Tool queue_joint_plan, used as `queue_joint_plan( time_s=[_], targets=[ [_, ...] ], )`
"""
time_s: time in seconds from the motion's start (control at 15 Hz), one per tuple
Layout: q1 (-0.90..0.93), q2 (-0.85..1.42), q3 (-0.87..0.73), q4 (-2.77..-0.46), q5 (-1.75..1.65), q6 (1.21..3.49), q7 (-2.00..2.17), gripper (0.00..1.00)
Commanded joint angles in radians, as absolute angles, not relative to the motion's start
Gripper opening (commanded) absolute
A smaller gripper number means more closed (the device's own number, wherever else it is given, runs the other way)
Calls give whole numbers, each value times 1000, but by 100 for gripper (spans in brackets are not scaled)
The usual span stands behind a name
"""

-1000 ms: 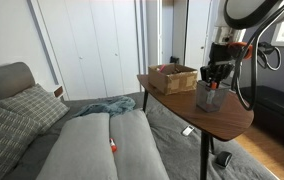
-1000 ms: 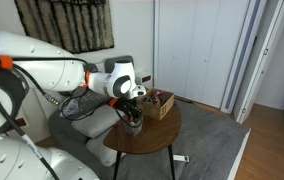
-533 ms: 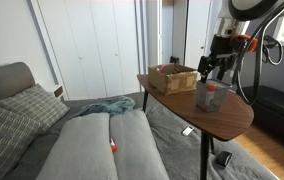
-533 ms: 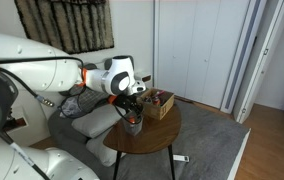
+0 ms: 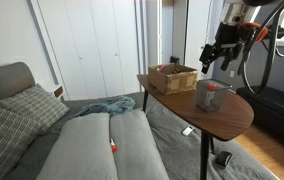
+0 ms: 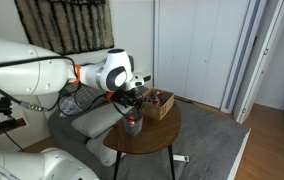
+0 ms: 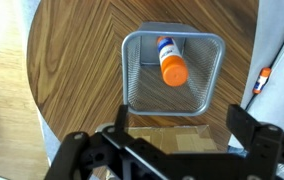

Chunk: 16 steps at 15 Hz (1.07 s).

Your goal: Put the container upright then put the orange and white object inside

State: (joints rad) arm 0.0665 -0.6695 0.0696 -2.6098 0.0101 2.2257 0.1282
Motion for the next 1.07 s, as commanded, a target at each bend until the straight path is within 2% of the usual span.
queue_joint_plan(
  time_s=[0.0, 0.6, 1.0],
  targets=[
    [64, -740, 78, -2609, 21, 2157, 128, 100],
    [83, -810, 78, -2605, 29, 2043, 100, 100],
    [68, -792, 85, -2607, 16, 2060, 112, 100]
  ],
)
